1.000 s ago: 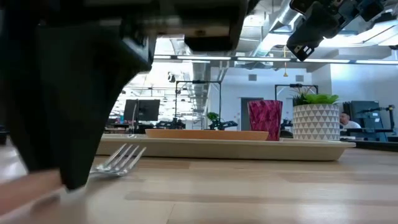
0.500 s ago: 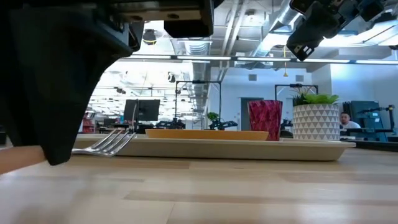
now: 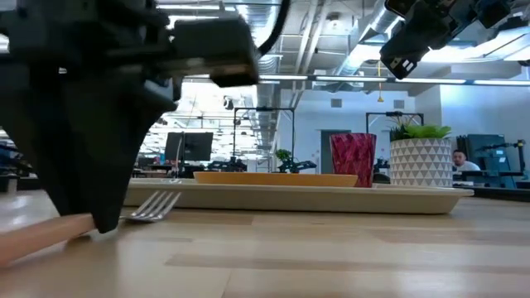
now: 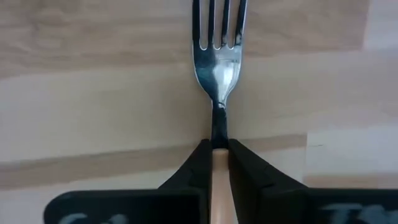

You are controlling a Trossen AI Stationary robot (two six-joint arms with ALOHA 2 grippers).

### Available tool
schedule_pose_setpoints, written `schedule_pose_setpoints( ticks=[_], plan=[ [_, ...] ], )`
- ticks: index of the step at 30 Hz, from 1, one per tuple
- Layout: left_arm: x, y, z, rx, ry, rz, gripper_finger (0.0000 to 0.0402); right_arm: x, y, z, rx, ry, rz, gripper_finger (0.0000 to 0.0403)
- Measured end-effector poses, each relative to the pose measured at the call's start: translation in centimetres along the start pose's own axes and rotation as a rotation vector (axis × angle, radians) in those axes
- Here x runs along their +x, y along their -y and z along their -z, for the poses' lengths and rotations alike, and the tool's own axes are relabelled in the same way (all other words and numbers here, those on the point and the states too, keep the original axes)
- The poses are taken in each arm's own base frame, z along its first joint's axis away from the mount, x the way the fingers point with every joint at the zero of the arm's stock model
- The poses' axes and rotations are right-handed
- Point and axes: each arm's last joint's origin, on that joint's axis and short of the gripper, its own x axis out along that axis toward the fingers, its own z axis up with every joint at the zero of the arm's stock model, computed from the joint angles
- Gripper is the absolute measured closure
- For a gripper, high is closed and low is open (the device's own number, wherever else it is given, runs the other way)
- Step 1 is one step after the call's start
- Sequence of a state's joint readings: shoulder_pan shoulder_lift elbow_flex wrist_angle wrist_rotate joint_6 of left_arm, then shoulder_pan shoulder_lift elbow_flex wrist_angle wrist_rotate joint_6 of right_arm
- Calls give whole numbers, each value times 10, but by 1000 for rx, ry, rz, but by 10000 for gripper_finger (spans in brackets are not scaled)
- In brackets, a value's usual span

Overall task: Pick and place plate/cup/fork/spoon on tray
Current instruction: Put the light orange fork to the right of the orange spoon on the gray serving tray

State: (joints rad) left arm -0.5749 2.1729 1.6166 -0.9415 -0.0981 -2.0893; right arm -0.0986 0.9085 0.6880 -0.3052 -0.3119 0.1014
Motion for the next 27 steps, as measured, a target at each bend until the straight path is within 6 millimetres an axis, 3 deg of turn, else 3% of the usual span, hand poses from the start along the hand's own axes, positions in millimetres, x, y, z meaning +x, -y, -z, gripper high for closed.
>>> schedule_pose_setpoints(
  ticks=[8, 18, 24, 27],
  plan=[
    [-7, -22, -13, -26, -25, -31, 347, 0, 0, 0, 3, 0, 0, 397],
    [-24, -15, -10, 47, -101, -11, 271, 0, 0, 0, 3, 2, 0, 397],
    [-68, -20, -2, 29, -21, 157, 234, 0, 0, 0, 3, 1, 0, 397],
    [-72, -34, 9, -27, 110, 234, 233, 0, 2, -1, 4, 11, 7, 397]
  ],
)
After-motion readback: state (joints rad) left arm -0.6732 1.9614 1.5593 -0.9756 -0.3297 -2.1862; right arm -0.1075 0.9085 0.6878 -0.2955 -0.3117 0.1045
